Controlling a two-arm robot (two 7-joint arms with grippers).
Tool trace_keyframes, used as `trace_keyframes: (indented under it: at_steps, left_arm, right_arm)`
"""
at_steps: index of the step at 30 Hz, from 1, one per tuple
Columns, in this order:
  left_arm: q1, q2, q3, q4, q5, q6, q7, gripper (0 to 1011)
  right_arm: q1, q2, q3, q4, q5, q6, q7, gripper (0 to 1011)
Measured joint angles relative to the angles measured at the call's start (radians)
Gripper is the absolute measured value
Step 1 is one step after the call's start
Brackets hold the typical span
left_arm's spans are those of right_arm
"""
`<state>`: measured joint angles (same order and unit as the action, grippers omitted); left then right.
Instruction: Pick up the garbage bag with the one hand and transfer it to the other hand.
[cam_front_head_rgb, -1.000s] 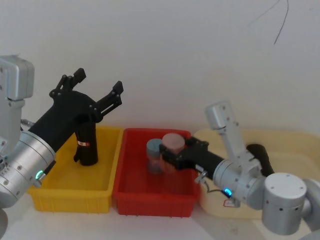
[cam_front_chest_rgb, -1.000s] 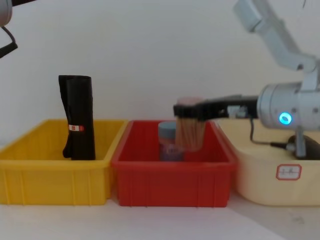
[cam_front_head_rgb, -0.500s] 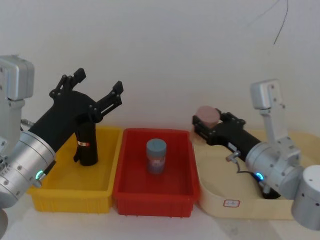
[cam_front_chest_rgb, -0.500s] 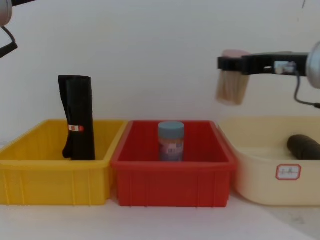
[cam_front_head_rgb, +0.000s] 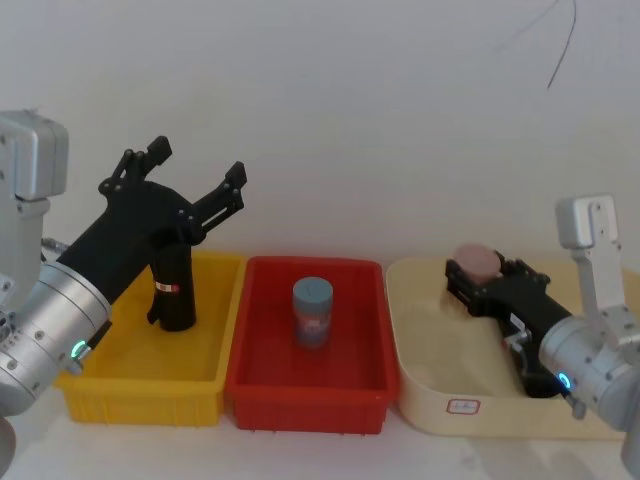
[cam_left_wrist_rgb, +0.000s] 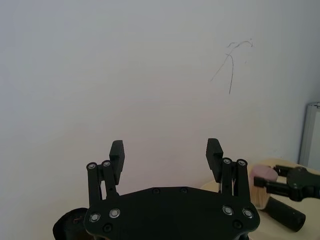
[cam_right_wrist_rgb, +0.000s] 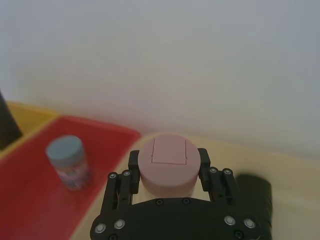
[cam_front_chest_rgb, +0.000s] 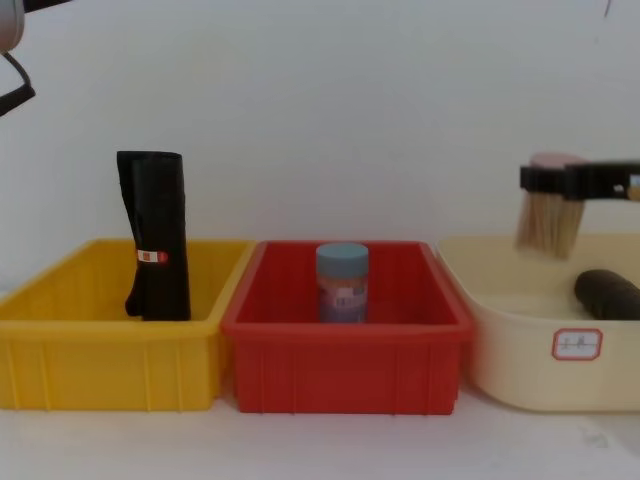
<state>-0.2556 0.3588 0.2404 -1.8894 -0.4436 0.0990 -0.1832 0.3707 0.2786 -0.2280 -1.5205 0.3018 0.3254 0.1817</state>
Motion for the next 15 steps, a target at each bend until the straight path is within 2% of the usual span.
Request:
trace_keyframes:
  at_steps: [15]
  left_arm:
    - [0.000, 0.000, 0.000, 0.000, 0.000, 0.000, 0.000, 1000]
  right_arm:
    - [-0.016, -0.012, 0.036, 0.099, -0.012, 0.019, -0.046, 675]
